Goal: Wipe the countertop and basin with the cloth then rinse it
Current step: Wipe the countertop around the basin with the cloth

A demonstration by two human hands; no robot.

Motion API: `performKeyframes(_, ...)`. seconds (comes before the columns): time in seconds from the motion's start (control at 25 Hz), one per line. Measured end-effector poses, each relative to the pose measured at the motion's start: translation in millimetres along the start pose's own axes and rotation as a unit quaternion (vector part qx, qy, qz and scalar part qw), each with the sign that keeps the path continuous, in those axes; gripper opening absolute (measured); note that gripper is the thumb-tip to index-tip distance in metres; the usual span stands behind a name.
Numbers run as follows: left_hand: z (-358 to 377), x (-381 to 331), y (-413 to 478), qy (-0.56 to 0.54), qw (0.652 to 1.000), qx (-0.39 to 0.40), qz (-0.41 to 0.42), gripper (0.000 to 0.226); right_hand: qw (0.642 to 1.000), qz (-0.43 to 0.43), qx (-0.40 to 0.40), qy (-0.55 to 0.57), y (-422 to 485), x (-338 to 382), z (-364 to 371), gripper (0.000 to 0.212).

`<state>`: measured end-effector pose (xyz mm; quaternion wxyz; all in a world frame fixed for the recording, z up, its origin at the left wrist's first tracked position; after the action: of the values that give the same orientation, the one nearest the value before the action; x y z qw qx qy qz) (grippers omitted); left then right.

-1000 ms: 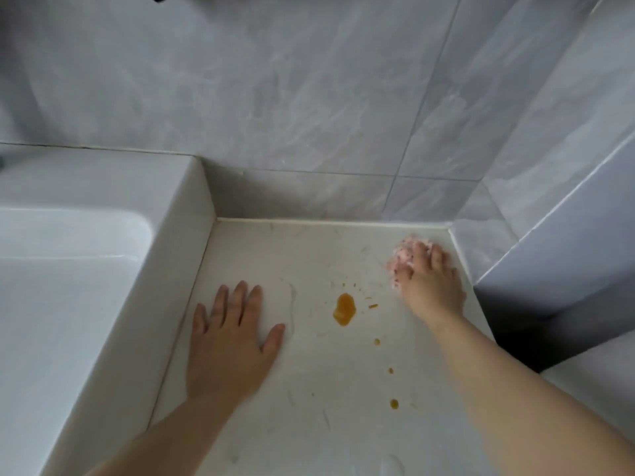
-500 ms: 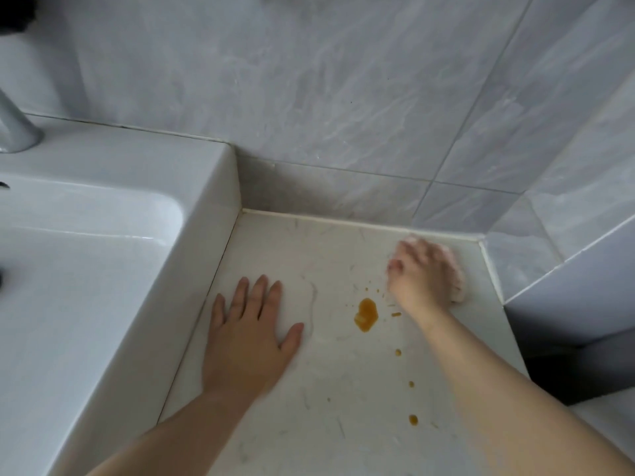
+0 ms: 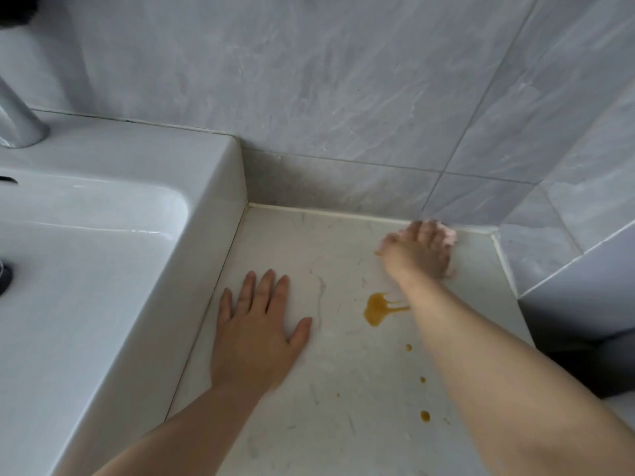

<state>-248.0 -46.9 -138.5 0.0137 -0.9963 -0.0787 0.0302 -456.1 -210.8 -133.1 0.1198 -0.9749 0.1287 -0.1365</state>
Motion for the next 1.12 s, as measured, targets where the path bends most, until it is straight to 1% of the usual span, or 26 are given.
performKeyframes(0.08,-0.6,0.4,1.0,-0.004,1.0,0.008,-0.003,0.073,0.999,-0.029,0.0,0.017,-3.7,33.6,13.0,0.06)
performKeyframes(0.16,-1.8,0.2,0.0,-0.015,1.0,0.02,-0.005,0.082,0.998,-0.055,0.001,0.007,-6.6,35.0,13.3,0.058)
performKeyframes(0.28,-3.5,2.0,0.1,-0.027,0.999,0.013,-0.035,0.091,0.987,-0.155,-0.009,-0.038,-19.6,26.1,10.0,0.052)
performKeyframes(0.32,-2.8,4.3,-0.1,-0.031,0.998,0.017,-0.054,0.089,0.983,-0.177,-0.014,-0.052,-26.3,23.7,12.8,0.05)
performKeyframes(0.4,-2.9,10.0,-1.6,-0.043,0.995,-0.01,-0.087,0.076,0.982,-0.175,-0.023,-0.062,-39.2,26.0,18.2,0.049)
performKeyframes(0.48,-5.5,12.4,-1.2,-0.061,0.993,-0.037,-0.097,0.064,0.98,-0.192,0.003,-0.054,-49.7,54.3,27.5,0.049)
performKeyframes(0.56,-6.6,13.5,0.2,-0.077,0.991,-0.041,-0.1,0.061,0.961,-0.264,0.066,-0.055,-65.2,107.7,49.3,0.051)
performKeyframes(0.64,-4.9,14.6,0.4,-0.086,0.99,-0.041,-0.101,0.061,0.937,-0.331,0.093,-0.056,-78.9,154.8,65.4,0.052)
performKeyframes(0.72,-3.4,14.6,1.5,-0.087,0.991,-0.037,-0.099,0.061,0.928,-0.356,0.091,-0.067,-75.1,177.4,68.0,0.053)
performKeyframes(0.8,-4.8,13.9,2.0,-0.08,0.991,-0.046,-0.094,0.058,0.924,-0.362,0.091,-0.084,-67.6,175.5,64.2,0.055)
performKeyframes(0.88,-7.8,12.9,0.9,-0.081,0.991,-0.053,-0.094,0.056,0.928,-0.351,0.086,-0.089,-57.9,150.3,54.1,0.054)
performKeyframes(0.96,-9.3,11.3,0.4,-0.082,0.991,-0.045,-0.094,0.056,0.951,-0.292,0.054,-0.086,-38.4,94.5,34.0,0.052)
performKeyframes(1.04,-8.7,9.6,0.3,-0.074,0.992,-0.039,-0.093,0.057,0.979,-0.175,0.049,-0.094,-16.2,13.7,6.4,0.052)
performKeyframes(1.12,-8.8,9.7,0.4,-0.069,0.993,-0.035,-0.093,0.058,0.993,-0.032,0.074,-0.089,-4.7,-52.1,-16.8,0.055)
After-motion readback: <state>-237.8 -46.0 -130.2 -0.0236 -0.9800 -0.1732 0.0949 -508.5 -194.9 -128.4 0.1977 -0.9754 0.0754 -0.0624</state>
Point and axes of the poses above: each hand's wrist, its own y-axis towards the middle knuckle, its own z-axis out of the palm, x = y × z, the point moved 6 cm from there along y, towards the middle knuckle, and after that the axes turned 8 degrees about x, right-handed, at the moved point
